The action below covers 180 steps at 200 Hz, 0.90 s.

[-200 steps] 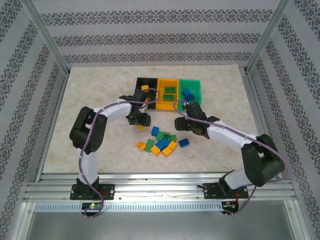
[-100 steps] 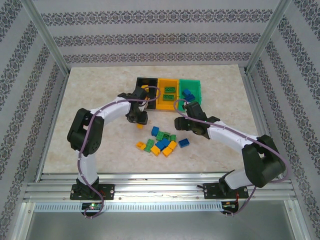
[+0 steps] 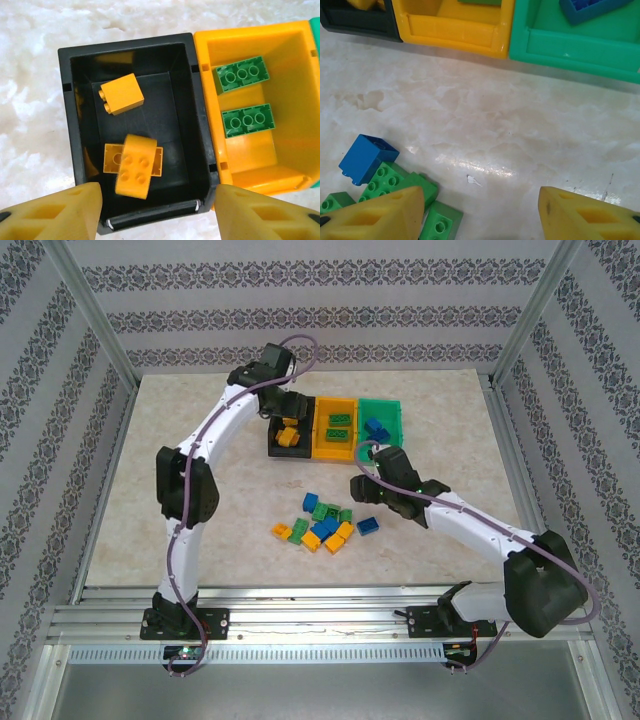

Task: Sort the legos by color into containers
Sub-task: Place the lego in the container, then pick up the lego from the bottom-center of the table.

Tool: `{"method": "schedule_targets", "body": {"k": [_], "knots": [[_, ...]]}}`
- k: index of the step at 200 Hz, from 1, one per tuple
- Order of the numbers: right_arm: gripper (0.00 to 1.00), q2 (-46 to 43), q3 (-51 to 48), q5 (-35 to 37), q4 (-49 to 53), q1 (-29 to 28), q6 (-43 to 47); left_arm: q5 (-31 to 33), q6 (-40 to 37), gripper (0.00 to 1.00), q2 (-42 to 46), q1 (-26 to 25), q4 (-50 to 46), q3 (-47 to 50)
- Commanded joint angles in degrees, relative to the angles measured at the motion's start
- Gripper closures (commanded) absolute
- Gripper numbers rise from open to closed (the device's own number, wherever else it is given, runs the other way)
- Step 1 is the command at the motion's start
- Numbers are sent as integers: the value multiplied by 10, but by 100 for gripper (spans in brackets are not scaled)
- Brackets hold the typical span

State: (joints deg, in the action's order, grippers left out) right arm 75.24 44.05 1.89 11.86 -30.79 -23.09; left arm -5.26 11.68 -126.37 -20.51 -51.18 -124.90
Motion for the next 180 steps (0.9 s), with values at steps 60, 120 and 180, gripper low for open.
{"method": "schedule_targets", "body": {"k": [60, 120, 180], "knots": [[39, 108, 60, -47, -42, -127, 2, -69, 2, 37, 173, 40, 3, 231], [38, 245, 205, -98, -4, -237, 93, -209, 27, 36, 337, 150, 22, 421], [37, 317, 248, -127, 22, -244, 101, -218, 2, 36, 395, 227, 20, 518]]}}
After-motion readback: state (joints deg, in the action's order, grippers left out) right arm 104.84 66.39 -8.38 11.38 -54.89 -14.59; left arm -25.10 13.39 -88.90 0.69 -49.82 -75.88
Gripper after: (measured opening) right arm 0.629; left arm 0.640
